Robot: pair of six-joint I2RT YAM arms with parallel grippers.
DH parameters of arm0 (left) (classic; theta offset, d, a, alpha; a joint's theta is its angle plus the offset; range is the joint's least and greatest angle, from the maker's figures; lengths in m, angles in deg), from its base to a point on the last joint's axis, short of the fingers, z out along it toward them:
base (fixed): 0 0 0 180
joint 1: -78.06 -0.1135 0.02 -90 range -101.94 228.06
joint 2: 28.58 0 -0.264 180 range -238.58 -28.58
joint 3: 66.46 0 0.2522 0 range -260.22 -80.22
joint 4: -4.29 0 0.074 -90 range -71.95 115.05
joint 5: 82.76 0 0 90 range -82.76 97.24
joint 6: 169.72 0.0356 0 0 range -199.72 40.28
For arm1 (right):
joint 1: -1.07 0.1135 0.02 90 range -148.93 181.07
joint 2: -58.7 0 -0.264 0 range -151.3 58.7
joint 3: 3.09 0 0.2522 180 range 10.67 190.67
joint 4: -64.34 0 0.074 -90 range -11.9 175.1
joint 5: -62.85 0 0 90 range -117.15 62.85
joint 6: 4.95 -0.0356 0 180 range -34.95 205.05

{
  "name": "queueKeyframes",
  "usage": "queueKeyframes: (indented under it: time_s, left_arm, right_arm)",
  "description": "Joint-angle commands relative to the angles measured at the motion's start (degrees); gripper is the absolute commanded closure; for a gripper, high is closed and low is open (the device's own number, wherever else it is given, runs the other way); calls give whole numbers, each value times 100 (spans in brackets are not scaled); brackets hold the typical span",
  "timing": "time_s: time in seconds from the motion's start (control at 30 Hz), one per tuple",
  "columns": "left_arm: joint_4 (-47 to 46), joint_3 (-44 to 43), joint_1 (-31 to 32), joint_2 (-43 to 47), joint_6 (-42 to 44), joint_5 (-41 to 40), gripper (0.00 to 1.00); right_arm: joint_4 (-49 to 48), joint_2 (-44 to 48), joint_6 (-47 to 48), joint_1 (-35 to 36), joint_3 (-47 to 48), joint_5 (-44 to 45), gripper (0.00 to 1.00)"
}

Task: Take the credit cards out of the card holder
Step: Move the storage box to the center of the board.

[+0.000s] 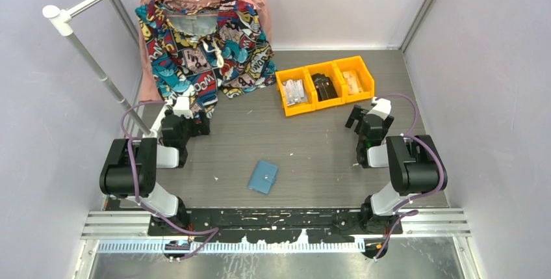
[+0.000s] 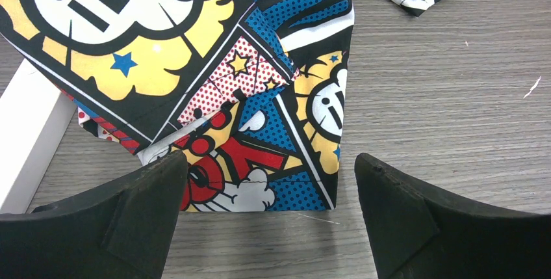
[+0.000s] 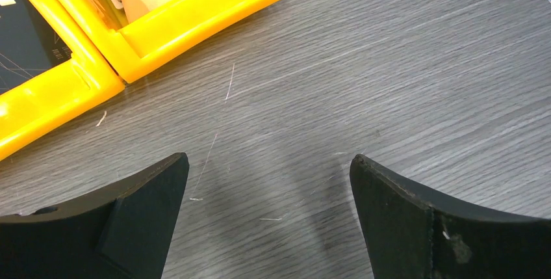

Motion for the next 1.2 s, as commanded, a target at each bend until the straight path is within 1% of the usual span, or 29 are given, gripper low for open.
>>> queueKeyframes:
  time_s: [0.0, 0.4, 0.43, 0.47, 0.5, 0.53, 0.6, 0.67, 0.7, 0.77, 0.8, 0.87, 0.9, 0.93, 0.97, 1.0, 1.03, 1.1, 1.13, 1.17]
  left_arm:
    - [-247, -102, 28, 120, 124, -95, 0]
    - [-246, -102, 27, 122, 125, -95, 0]
    - [-250, -94, 28, 128, 122, -88, 0]
    - [-280, -86, 23, 137, 128, -80, 0]
    - [-251, -95, 22, 172, 133, -86, 0]
    - [-87, -155, 22, 251, 125, -115, 0]
    - [602, -429, 22, 545, 94, -166, 0]
    - [1884, -909, 22, 906, 121, -105, 0]
    - [2445, -1182, 27, 1022, 152, -14, 0]
    - [3334, -1662, 22, 1186, 194, 250, 0]
    - [3738, -1871, 22, 1235, 201, 412, 0]
    - [4380, -2229, 22, 1317, 216, 769, 0]
    - [4655, -2356, 22, 1351, 231, 921, 0]
    - [4893, -2475, 22, 1388, 250, 1081, 0]
    - [5136, -2581, 22, 1417, 286, 1246, 0]
    - [5330, -2629, 27, 1455, 338, 1391, 0]
    - [5509, -2667, 43, 1487, 351, 1529, 0]
    - [5895, -2709, 91, 1552, 758, 1636, 0]
    - [6081, -2714, 335, 1584, 976, 1566, 0]
    - [6236, -2716, 481, 1610, 1126, 1430, 0]
  right_arm:
    - [-265, 154, 35, -5, 108, 3, 0]
    - [-225, 139, 16, -5, 138, -6, 0]
    - [-244, 162, 3, -8, 122, 77, 1]
    - [-273, 226, -56, -2, 116, 454, 1]
    - [147, 447, -248, 32, 170, 936, 0]
    - [759, 743, -373, 42, 336, 1229, 0]
    - [2026, 1272, -491, 44, 826, 1349, 1]
    - [3286, 1610, -947, 43, 1484, 1416, 1]
    - [3647, 1681, -1127, 43, 1762, 1303, 1]
    - [3855, 1657, -1368, 43, 2210, 646, 1]
    - [3908, 1574, -1694, 43, 2393, 383, 0]
    - [4788, 1397, -2677, 1, 3039, -12, 1]
    - [4987, 1265, -2797, -1, 3313, -466, 0]
    - [5020, 1114, -2760, -1, 3532, -906, 1]
    - [5071, 935, -2624, 4, 3783, -1165, 1]
    - [5449, 723, -2415, 121, 4142, -1077, 0]
    - [5785, 510, -2215, 341, 4493, -806, 1]
    - [6159, 64, -1868, 818, 5020, -458, 0]
    - [6249, -207, -1750, 1007, 5224, -331, 1]
    - [6331, -415, -1687, 1134, 5421, -245, 4]
